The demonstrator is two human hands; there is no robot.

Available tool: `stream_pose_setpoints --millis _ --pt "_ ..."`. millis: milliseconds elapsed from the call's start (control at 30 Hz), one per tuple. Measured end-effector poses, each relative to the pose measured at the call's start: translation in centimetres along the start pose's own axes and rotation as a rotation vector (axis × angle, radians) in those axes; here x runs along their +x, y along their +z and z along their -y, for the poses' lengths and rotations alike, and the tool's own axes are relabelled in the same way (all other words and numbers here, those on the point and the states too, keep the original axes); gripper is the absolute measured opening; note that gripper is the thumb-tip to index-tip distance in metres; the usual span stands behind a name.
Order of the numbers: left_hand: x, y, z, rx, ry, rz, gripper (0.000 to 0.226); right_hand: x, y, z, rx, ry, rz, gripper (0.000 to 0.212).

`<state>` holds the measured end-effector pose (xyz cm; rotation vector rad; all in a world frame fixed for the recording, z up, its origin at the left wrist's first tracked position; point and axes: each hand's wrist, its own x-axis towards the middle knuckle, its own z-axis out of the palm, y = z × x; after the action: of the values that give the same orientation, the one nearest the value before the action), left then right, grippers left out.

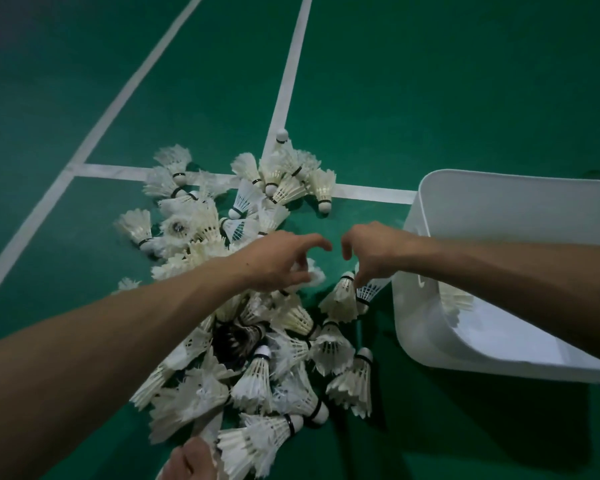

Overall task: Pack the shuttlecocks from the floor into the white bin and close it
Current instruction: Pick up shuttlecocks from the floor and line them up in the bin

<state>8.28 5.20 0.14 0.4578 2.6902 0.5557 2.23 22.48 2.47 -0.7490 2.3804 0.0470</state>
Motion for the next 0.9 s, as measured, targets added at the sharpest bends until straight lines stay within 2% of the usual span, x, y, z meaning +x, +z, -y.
stream_pose_setpoints --millis 200,467,567,700,800,900 --pt "2.2 1.8 -1.7 -0.024 0.143 0.251 0.048 1.2 0.2 -1.2 -0.067 0.093 0.088 0.059" --pt "2.5 2.8 -1.9 0.191 0.250 0.438 0.050 1.9 0.9 -1.5 -0.077 0.086 0.222 0.056" --pt "2.2 3.1 -1.4 0.207 0.220 0.406 0.046 2.0 1.2 -1.3 -0.044 0.078 0.273 0.055" --pt "2.0 2.8 -0.6 0.090 0.145 0.317 0.046 2.2 1.4 -1.4 -0.020 0.070 0.273 0.050" --pt "1.8 2.3 0.2 0.043 0.081 0.221 0.039 2.3 1.0 -1.5 -0.039 0.058 0.158 0.036" --pt "1.6 2.1 1.3 0.066 -0.005 0.128 0.032 1.8 0.3 -1.5 0.003 0.052 0.014 0.034"
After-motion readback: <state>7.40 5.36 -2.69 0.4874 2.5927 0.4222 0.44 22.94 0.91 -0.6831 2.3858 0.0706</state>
